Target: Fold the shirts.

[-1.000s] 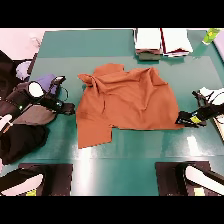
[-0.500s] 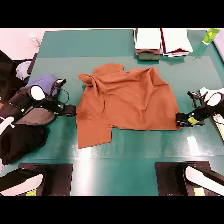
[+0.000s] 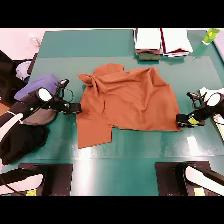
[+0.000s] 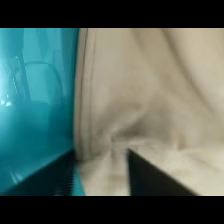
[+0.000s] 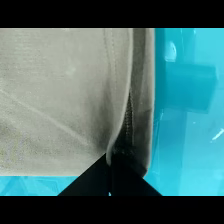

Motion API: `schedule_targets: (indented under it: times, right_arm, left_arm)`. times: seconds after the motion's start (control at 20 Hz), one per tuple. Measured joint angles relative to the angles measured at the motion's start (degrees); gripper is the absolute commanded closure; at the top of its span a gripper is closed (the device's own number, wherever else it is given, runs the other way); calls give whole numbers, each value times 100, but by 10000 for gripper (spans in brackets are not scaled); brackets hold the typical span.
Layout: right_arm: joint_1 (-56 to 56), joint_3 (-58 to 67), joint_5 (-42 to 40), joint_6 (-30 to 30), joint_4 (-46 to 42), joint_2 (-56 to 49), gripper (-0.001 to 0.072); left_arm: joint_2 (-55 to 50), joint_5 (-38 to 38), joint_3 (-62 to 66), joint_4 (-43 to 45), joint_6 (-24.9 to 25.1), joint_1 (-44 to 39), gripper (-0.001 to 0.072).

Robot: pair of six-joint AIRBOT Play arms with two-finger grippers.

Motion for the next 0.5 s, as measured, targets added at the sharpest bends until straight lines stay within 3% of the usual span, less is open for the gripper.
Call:
schedule_targets:
  times: [0.05,0.3,0.5]
  right_arm:
    - [0,2,2,0,0,0,697]
    - [0,85,50,-4,-7,188,697]
    - [2,844,245,-114,2,754,697]
  left_arm:
    - [-26,46,-9,-24,2,2,680]
    - [98,-81,197,-61,13,-11,681]
    - [857,-243,1104,238,15,-7,681]
